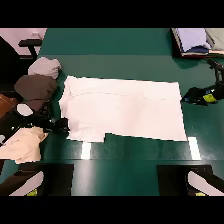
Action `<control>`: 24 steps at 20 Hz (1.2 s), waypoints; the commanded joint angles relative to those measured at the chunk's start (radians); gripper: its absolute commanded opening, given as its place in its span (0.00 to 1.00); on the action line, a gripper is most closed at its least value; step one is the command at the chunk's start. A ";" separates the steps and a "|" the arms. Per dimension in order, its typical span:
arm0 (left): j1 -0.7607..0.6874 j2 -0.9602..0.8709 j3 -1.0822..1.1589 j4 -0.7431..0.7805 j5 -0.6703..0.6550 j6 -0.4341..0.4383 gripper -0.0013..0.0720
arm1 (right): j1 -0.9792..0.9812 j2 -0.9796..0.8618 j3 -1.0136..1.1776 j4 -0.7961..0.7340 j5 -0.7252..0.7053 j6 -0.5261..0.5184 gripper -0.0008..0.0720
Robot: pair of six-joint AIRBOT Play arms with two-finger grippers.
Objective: Fold the shirts.
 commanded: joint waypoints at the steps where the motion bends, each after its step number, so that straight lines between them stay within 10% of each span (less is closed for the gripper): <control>1: 0.000 0.066 0.026 -0.002 -0.009 0.009 0.05 | -0.097 0.021 -0.069 -0.045 0.076 -0.010 0.54; 3: 0.000 0.159 0.039 0.006 -0.028 0.009 0.05 | -0.202 0.053 -0.190 -0.119 0.084 -0.010 0.55; 5: 0.000 0.224 0.043 0.005 -0.048 0.005 0.05 | -0.327 0.071 -0.318 -0.128 0.078 -0.010 0.78; 8: 0.000 0.223 0.047 0.004 -0.081 0.001 0.05 | -0.446 0.034 -0.455 -0.072 0.056 -0.030 0.76; 14: 0.000 0.223 0.047 0.004 -0.086 0.001 0.05 | -0.374 -0.083 -0.542 0.089 -0.115 -0.073 0.62; 19: 0.000 0.224 0.050 0.018 -0.165 -0.003 0.05 | -0.234 -0.064 -0.445 0.035 -0.092 -0.073 0.03; 24: 0.000 0.348 0.066 0.088 -0.262 -0.063 0.05 | -0.210 0.137 -0.364 -0.135 0.092 -0.072 0.03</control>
